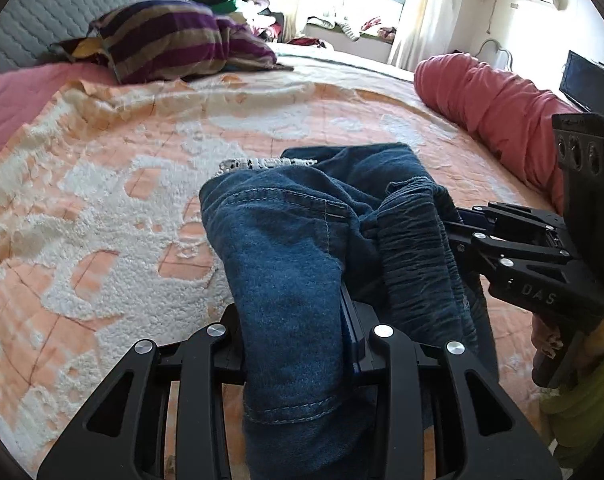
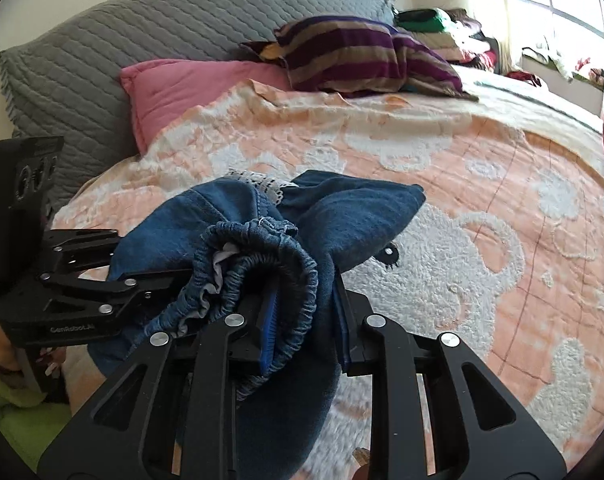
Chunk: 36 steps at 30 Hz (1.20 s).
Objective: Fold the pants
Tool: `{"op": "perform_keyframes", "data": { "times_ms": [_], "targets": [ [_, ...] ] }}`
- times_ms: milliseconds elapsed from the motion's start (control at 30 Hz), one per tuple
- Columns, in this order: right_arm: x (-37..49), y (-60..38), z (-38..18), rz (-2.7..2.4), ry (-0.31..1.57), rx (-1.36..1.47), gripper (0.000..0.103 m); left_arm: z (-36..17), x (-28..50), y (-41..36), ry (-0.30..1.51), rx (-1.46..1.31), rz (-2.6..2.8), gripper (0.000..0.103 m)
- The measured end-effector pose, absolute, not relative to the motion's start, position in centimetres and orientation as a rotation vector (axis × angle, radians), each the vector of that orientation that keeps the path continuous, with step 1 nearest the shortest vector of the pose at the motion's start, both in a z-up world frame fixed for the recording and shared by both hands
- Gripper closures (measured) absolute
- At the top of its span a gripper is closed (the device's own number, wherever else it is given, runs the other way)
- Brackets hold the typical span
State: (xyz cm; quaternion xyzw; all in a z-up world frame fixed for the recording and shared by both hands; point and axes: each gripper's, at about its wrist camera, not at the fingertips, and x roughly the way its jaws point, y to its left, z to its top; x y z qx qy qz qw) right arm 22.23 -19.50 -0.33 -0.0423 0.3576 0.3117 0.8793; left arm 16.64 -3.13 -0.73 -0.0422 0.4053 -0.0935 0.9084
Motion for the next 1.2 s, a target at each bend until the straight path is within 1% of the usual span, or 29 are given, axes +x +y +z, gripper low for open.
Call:
{"op": "perform_keyframes", "data": {
  "times_ms": [67, 133, 200, 267, 333, 533, 667, 733, 800, 867, 933, 1000, 1067, 1100, 1200],
  "targets": [
    [22.9, -19.5, -1.7, 0.608, 0.806, -0.094, 0.081, -1.6, 17.0, -3.0, 0.863, -0.085, -0.186, 0.067],
    [23.3, -19.7, -2.9, 0.566, 0.853, -0.105, 0.076, -2.6, 17.2, -2.9, 0.889, -0.080, -0.175, 0.060],
    [23.5, -20.4, -3.2, 0.554, 0.871, -0.067, 0.068, -3.0, 17.1, -2.6, 0.895, -0.096, -0.179, 0.056],
    [23.5, -20.6, -3.2, 0.529, 0.873, -0.071, 0.063, -3.1, 17.1, -2.5, 0.897, -0.094, -0.178, 0.054],
    [23.3, -20.6, -3.2, 0.517, 0.873, -0.082, 0.062, -3.2, 17.0, -2.6, 0.899, -0.094, -0.174, 0.051],
    [22.3, -20.6, -2.8, 0.490, 0.856, -0.111, 0.059, -3.2, 16.7, -2.4, 0.902, -0.097, -0.161, 0.041],
    [21.6, -21.0, -2.2, 0.476, 0.841, -0.109, 0.051, -2.9, 16.1, -2.1, 0.896, -0.104, -0.156, 0.038],
    [21.2, -21.3, -1.8, 0.474, 0.830, -0.101, 0.049, -2.7, 15.7, -2.0, 0.891, -0.104, -0.151, 0.034],
    [20.8, -21.6, -1.3, 0.468, 0.818, -0.096, 0.045, -2.4, 15.2, -1.8, 0.885, -0.105, -0.146, 0.031],
    [20.3, -21.9, -0.8, 0.463, 0.801, -0.091, 0.038, -2.0, 14.6, -1.6, 0.879, -0.109, -0.142, 0.029],
    [19.6, -22.2, -0.1, 0.462, 0.779, -0.086, 0.033, -1.6, 14.1, -1.5, 0.871, -0.106, -0.130, 0.018],
    [19.0, -22.4, 0.5, 0.463, 0.761, -0.085, 0.025, -1.1, 13.4, -1.3, 0.862, -0.102, -0.122, 0.014],
    [18.1, -22.5, 1.0, 0.463, 0.742, -0.086, 0.022, -0.6, 12.7, -1.2, 0.854, -0.101, -0.113, 0.011],
    [17.8, -22.6, 1.3, 0.467, 0.734, -0.085, 0.019, -0.4, 12.5, -1.1, 0.851, -0.102, -0.111, 0.007],
    [16.4, -22.8, 2.1, 0.468, 0.702, -0.087, 0.014, 0.2, 11.2, -1.0, 0.836, -0.093, -0.095, 0.005]
  ]
}}
